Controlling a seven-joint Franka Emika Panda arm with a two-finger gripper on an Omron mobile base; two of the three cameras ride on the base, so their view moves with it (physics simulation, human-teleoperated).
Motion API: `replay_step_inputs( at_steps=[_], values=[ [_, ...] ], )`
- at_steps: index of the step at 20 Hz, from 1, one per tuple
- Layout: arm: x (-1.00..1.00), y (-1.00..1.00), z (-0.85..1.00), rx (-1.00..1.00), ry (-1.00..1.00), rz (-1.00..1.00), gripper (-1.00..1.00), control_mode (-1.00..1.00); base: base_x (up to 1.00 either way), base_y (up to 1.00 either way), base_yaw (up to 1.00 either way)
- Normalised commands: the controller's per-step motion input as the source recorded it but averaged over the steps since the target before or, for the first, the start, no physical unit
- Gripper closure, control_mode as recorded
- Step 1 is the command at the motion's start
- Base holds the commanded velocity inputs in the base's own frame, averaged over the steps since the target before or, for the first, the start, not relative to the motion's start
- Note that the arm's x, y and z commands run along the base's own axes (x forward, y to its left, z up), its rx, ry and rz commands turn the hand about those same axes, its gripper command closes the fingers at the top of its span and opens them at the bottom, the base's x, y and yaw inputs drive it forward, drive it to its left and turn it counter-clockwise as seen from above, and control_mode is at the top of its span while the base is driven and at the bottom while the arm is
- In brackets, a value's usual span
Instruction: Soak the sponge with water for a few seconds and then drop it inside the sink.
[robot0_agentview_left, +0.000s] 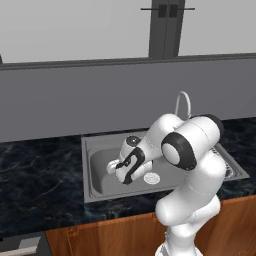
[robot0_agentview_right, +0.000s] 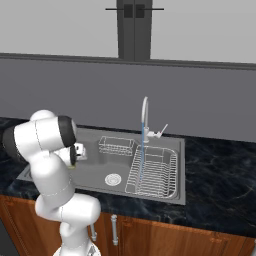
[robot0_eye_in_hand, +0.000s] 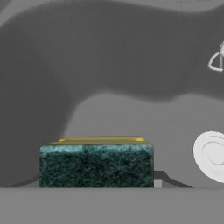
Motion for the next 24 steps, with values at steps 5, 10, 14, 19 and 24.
replay_step_inputs(
  at_steps=[5,10,14,19,24],
  values=[
    [0.00,0.00,-0.13,-0.01,-0.03,0.00,1.00,-1.00,0.00,0.00,0.00],
    [0.00,0.00,-0.26,0.00,0.00,0.00,1.00,-1.00,0.00,0.00,0.00],
    [0.00,0.00,-0.25,0.00,0.00,0.00,1.00,-1.00,0.00,0.00,0.00],
    [0.00,0.00,-0.17,0.00,-0.01,0.00,1.00,-1.00,0.00,0.00,0.00],
    [-0.05,0.03,-0.18,-0.01,-0.03,0.00,1.00,-1.00,0.00,0.00,0.00]
  ],
)
